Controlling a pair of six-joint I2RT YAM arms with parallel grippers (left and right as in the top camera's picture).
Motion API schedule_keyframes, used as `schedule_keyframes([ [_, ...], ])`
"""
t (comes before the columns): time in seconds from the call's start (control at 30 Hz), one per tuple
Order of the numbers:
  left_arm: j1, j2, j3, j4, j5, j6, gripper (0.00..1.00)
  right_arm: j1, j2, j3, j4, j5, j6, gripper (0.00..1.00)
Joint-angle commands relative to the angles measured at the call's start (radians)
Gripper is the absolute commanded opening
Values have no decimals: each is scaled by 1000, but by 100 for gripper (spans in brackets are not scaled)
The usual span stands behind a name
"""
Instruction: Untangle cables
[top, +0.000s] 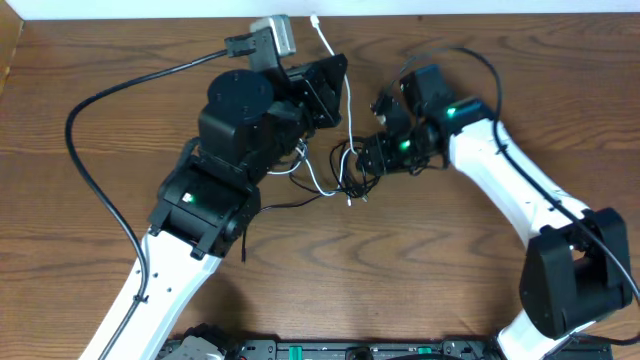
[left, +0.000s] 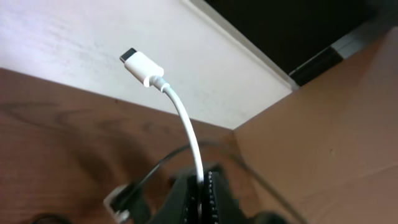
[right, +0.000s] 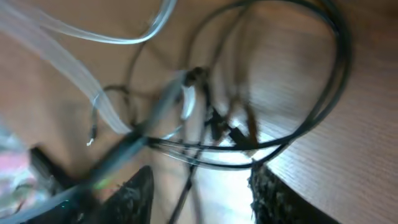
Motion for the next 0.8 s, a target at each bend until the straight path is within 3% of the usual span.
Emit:
schedule_keyframes([
  [0.0,55,-62,9,18,15,-37,7,-8,-16,-103,92,101,129,41],
  [0.1,111,-106,9,19,36,-43,7,-16,-16,-157,161,126,148,30],
  [0.17,153,-138,9,14,39,-42,7,-33,-16,-163,155,201,161,13],
  [0.23,201,-169,9,8,39,-42,8,-63,-17,-160,138,270,172,3],
  [0.33,290,-212,9,6,39,-37,7,-140,-20,-154,89,373,198,1],
  [0.57,587,-259,9,-24,37,-15,7,-470,-20,-146,-38,523,196,1],
  [0.77,745,-225,9,-35,36,-2,8,-689,-21,-70,-101,314,95,1],
])
